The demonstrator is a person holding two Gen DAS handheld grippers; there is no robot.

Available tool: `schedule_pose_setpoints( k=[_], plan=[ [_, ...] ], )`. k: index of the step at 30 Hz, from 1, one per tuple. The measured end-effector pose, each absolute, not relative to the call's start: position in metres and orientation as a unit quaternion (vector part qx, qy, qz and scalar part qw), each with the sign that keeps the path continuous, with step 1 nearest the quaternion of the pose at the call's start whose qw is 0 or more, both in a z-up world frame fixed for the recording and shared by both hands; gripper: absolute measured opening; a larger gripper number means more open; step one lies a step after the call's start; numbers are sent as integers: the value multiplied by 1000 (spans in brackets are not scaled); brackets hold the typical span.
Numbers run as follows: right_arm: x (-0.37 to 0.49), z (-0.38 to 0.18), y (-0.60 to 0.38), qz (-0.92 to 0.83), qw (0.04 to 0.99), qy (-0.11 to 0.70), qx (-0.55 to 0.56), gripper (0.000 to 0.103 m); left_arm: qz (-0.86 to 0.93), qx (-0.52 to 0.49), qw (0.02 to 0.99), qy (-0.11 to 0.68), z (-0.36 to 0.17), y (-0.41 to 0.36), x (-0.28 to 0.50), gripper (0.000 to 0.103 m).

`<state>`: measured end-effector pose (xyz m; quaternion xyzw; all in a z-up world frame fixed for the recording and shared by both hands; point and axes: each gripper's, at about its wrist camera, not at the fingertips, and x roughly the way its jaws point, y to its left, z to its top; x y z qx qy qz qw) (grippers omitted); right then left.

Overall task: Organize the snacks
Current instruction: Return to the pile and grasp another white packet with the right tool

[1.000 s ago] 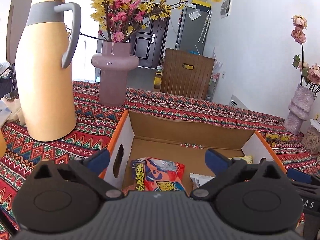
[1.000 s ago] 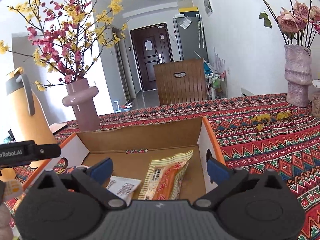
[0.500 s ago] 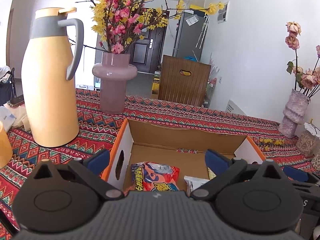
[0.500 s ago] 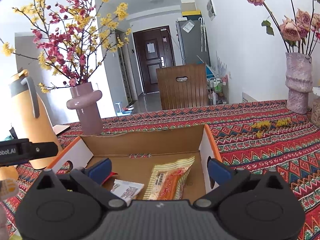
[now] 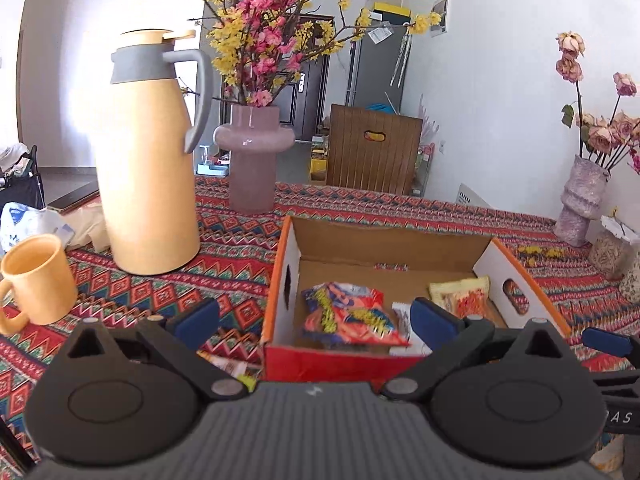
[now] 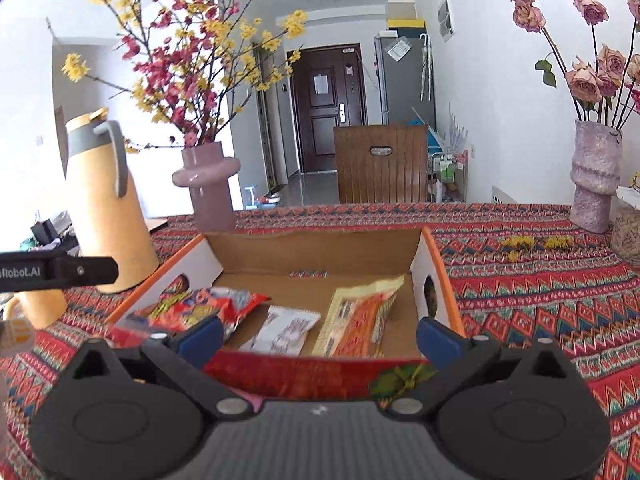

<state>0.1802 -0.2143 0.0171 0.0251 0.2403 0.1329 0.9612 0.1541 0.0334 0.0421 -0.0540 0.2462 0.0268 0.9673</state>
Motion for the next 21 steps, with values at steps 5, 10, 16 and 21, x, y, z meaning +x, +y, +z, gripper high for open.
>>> schedule_pose_setpoints(
  k=[5, 10, 16, 21],
  plan=[
    [151, 6, -208, 141, 954, 263, 17, 103, 33, -46, 962, 268, 30, 43, 132, 103],
    [128, -7, -201, 148, 947, 285, 3, 103, 36, -41, 957, 285, 19, 49, 111, 103],
    [107, -25, -192, 160, 935, 317, -9, 101, 40, -37, 952, 302, 8, 57, 90, 103],
    [91, -39, -184, 167, 926, 339, -24, 93, 44, -34, 947, 315, 1, 63, 75, 103]
  ],
)
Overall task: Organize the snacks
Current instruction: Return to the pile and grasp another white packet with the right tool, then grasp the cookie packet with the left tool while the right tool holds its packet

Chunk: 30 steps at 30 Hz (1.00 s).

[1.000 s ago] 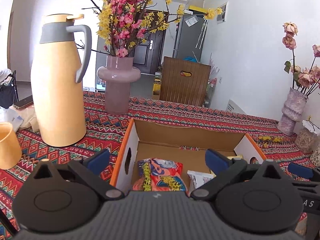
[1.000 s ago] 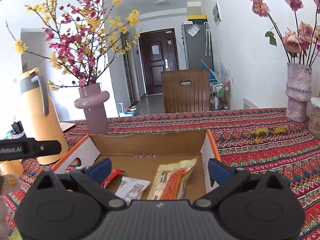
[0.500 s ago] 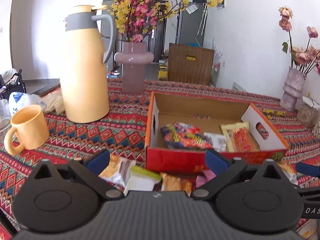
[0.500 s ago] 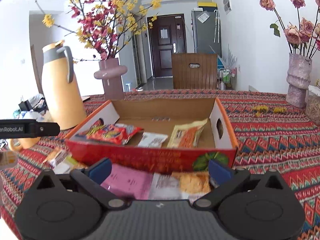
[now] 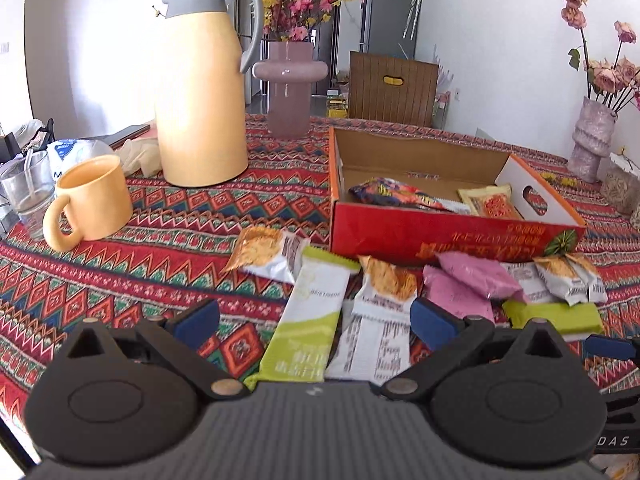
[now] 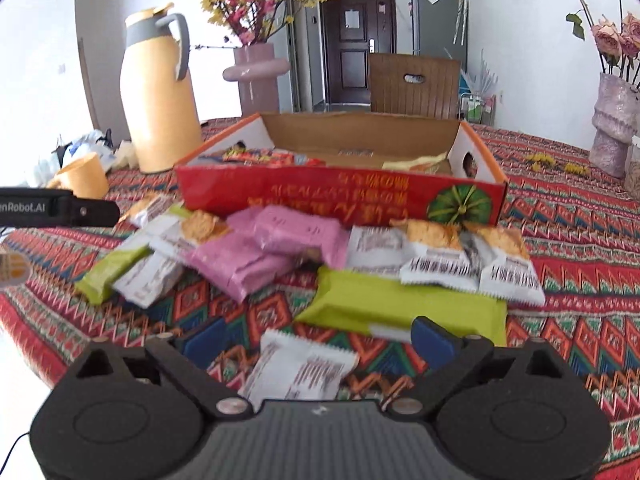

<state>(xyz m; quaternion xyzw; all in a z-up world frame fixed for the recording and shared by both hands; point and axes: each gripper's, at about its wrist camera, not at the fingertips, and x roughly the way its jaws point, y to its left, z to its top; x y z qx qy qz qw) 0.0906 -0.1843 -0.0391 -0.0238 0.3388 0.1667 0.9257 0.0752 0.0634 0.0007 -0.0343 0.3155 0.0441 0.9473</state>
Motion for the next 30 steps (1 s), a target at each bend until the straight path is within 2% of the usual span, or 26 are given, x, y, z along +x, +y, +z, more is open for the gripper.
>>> schedule_pose_setpoints(
  k=[2, 4, 8, 11, 16, 30],
  plan=[
    [86, -44, -182, 165, 923, 346, -27, 90, 46, -34, 946, 318, -1, 65, 70, 103],
    [81, -48, -182, 164, 922, 350, -27, 84, 47, -34, 946, 319, -2, 67, 66, 103],
    [74, -53, -182, 158, 922, 352, -29, 63, 48, -35, 945, 322, -2, 69, 60, 103],
    [72, -52, -184, 151, 926, 345, -32, 44, 49, -35, 945, 321, -2, 71, 58, 103],
    [68, -51, -188, 153, 929, 336, -32, 40, 54, -33, 946, 319, -1, 75, 61, 103],
    [71, -18, -223, 118, 957, 266, -15, 40, 97, -11, 941, 324, 1, 105, 121, 103]
  ],
)
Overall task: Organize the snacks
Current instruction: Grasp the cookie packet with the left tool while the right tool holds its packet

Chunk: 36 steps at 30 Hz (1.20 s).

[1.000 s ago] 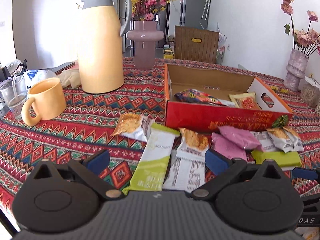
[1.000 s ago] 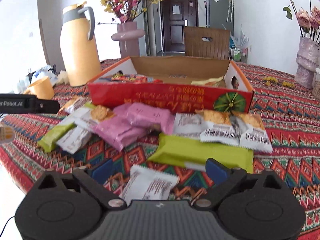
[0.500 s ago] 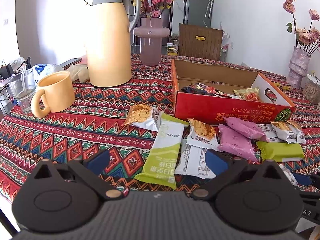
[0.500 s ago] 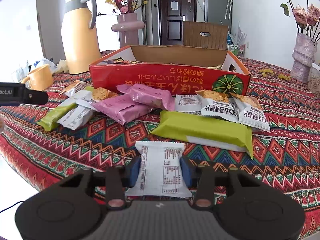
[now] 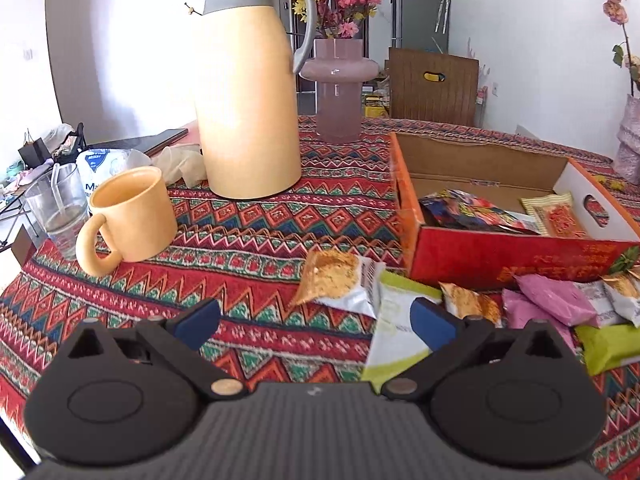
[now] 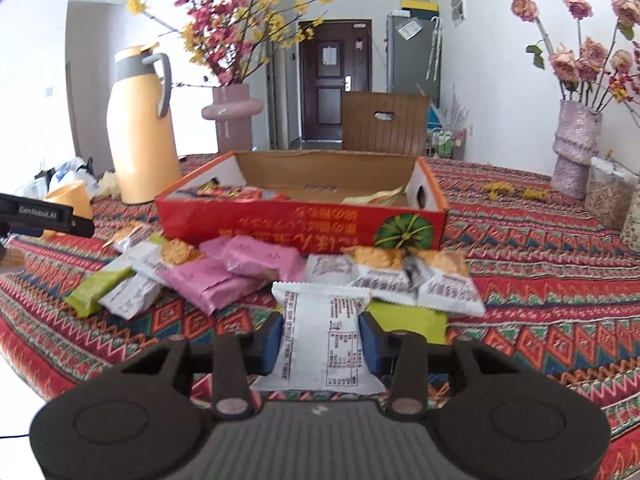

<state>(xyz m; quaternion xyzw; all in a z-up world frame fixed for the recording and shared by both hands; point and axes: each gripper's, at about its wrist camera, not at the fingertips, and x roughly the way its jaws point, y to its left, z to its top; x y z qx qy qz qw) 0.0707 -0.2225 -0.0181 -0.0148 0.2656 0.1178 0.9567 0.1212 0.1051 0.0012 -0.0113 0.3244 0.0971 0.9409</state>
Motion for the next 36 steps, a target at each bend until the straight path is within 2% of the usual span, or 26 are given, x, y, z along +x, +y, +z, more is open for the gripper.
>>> schedule_pose_setpoints(
  k=[17, 21, 25, 31, 33, 36],
  plan=[
    [109, -9, -264, 48, 969, 244, 13, 40, 89, -18, 918, 386, -31, 124, 206, 103],
    [113, -11, -266, 43, 968, 248, 16, 40, 89, -23, 913, 396, -39, 126, 215, 99],
    [117, -13, -267, 39, 967, 250, 17, 40, 79, -34, 911, 403, -44, 129, 220, 91],
    [121, -14, -267, 38, 967, 253, 18, 40, 52, -38, 912, 406, -50, 132, 222, 69],
    [122, -14, -266, 38, 966, 254, 17, 40, 41, -39, 913, 403, -49, 133, 221, 58],
    [124, -15, -266, 39, 966, 255, 18, 40, 33, -37, 915, 401, -49, 132, 218, 49]
  ],
)
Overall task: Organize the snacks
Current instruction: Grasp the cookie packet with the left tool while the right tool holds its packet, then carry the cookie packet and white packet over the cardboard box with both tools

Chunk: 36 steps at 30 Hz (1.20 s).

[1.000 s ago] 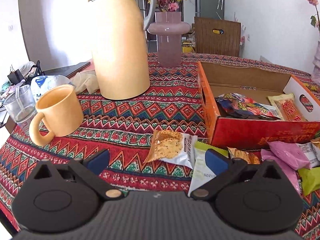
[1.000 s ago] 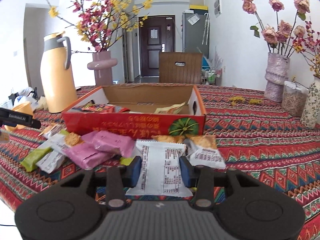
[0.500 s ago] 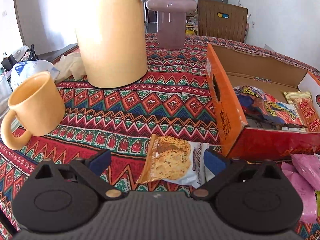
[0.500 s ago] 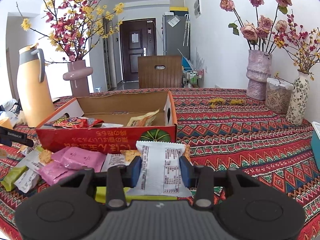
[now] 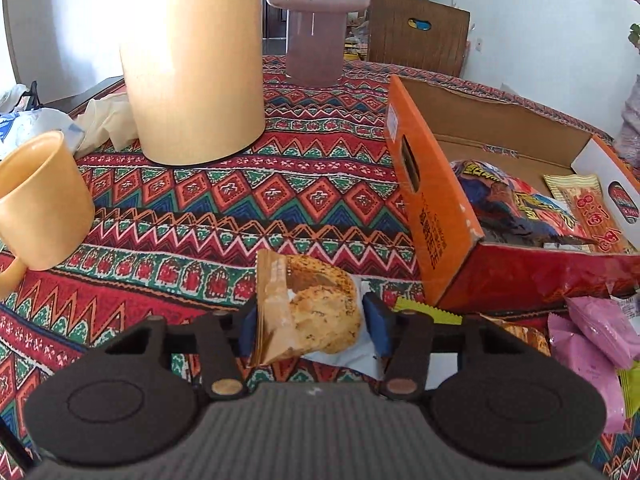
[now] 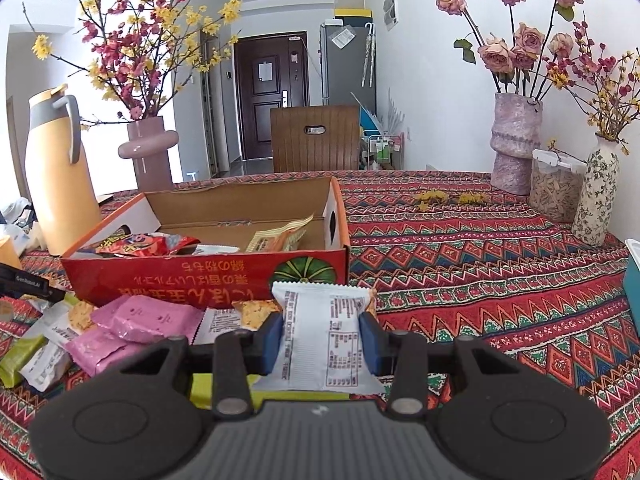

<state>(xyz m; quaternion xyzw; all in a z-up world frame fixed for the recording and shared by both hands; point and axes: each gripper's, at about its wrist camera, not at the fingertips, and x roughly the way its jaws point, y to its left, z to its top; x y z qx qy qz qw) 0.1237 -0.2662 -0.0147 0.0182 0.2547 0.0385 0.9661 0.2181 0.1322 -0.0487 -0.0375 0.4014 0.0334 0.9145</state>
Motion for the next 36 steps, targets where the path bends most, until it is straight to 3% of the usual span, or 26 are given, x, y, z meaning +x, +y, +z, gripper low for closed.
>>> schedule_pose_setpoints(
  k=[15, 36],
  plan=[
    [125, -15, -264, 47, 966, 254, 20, 40, 40, -30, 928, 369, -32, 128, 193, 36],
    [134, 4, -258, 71, 971, 226, 12, 41, 31, -13, 954, 297, 27, 98, 168, 35]
  ],
)
